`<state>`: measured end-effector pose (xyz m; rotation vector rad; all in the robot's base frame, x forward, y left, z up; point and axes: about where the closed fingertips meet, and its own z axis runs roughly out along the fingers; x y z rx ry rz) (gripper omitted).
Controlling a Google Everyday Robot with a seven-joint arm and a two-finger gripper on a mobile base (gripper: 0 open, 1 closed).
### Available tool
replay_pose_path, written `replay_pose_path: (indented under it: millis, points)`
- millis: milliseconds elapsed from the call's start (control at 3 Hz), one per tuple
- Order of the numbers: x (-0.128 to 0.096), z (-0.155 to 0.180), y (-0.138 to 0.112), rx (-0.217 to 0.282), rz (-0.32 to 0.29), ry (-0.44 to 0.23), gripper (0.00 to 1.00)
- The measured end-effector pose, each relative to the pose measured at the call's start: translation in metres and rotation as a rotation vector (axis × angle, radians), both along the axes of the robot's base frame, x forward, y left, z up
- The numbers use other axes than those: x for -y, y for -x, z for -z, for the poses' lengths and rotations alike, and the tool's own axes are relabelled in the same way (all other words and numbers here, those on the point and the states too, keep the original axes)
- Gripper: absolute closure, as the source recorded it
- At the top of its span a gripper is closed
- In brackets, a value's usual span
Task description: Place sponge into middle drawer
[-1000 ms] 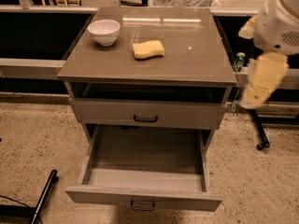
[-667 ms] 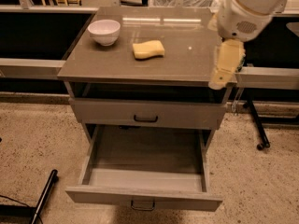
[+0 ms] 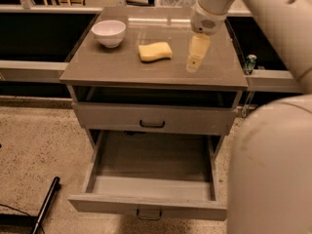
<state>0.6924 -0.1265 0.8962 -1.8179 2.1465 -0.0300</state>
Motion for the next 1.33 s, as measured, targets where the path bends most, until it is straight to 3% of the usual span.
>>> replay_pose_path:
  millis: [333, 667, 1000, 1333]
  points:
    - [-0.011, 0.005, -0.066, 0.136, 0.026, -0.041, 0.22]
    - [-0.027, 0.003, -0.095, 0.219, 0.015, -0.083, 0.46]
    - [-0.056, 0.018, -0.102, 0.206, -0.049, -0.134, 0.67]
    - [-0.082, 0.032, -0.096, 0.162, -0.123, -0.175, 0.65]
